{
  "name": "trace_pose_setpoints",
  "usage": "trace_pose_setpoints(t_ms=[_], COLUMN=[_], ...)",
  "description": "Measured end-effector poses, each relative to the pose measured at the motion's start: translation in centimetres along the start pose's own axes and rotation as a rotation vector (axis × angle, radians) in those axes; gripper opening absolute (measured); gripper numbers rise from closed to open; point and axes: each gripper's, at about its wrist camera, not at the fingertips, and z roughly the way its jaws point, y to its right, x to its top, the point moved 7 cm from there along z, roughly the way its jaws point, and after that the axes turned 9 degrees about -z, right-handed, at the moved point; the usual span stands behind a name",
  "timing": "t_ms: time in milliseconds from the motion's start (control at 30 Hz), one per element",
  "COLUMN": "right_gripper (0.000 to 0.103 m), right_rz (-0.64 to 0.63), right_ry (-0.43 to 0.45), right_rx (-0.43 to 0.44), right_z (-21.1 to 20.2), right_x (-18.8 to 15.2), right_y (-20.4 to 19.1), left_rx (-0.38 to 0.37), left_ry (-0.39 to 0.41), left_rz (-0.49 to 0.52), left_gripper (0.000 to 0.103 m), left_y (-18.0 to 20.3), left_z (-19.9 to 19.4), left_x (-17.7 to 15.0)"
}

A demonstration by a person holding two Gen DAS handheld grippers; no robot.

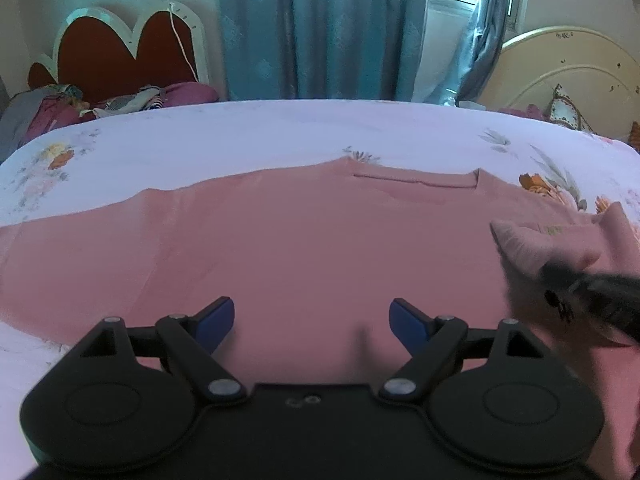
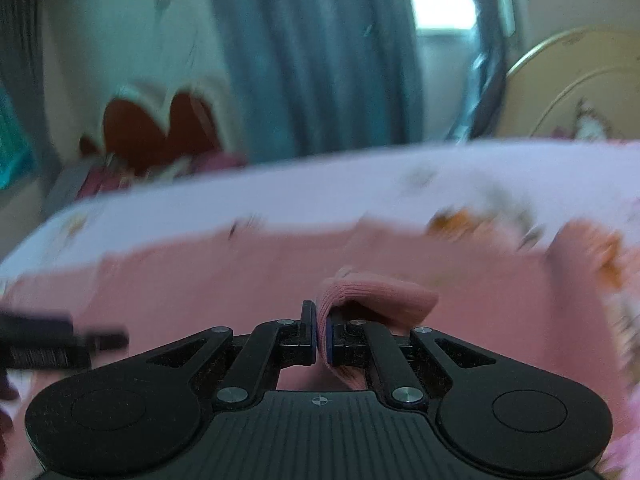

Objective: Fold small clothes
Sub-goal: 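Carry the sleeve across the sweatshirt body with the right tool and release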

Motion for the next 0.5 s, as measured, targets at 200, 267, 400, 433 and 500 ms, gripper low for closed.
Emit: trace_pose_setpoints(t_ms=[200, 267, 400, 433, 500], right_gripper=[0.071, 0.071, 0.071, 0.071, 0.071], right_rz=[0.063, 0.057, 0.082, 0.091, 0.112], right_ry=[0.011, 0.026, 0.032, 0.027, 0.012], right_rx=[0.025, 0.010, -0.118, -0.154, -0.215], right_z=[-1.1, -2.5, -5.3, -5.9, -7.0], right_x=[-0.4, -0.3, -1.2, -1.7, -2.9], right_y=[1.4, 2.2, 5.6, 6.6, 8.5], left_rx=[-0.107, -0.144, -0.238, -0.260, -0.283], left_ry=[-0.042, -0.048, -0.060, -0.063, -0.067], left_rz=[-0.001, 0.019, 0.108, 0.127, 0.166], left_gripper=[0.084, 0.084, 0.086, 0.086, 0.086], left_y=[1.9, 3.4, 7.9, 9.0, 11.1], left_z=[0.8, 0.9, 1.0, 1.0, 1.4], left_x=[-0.5, -0.9, -2.1, -2.5, -3.3])
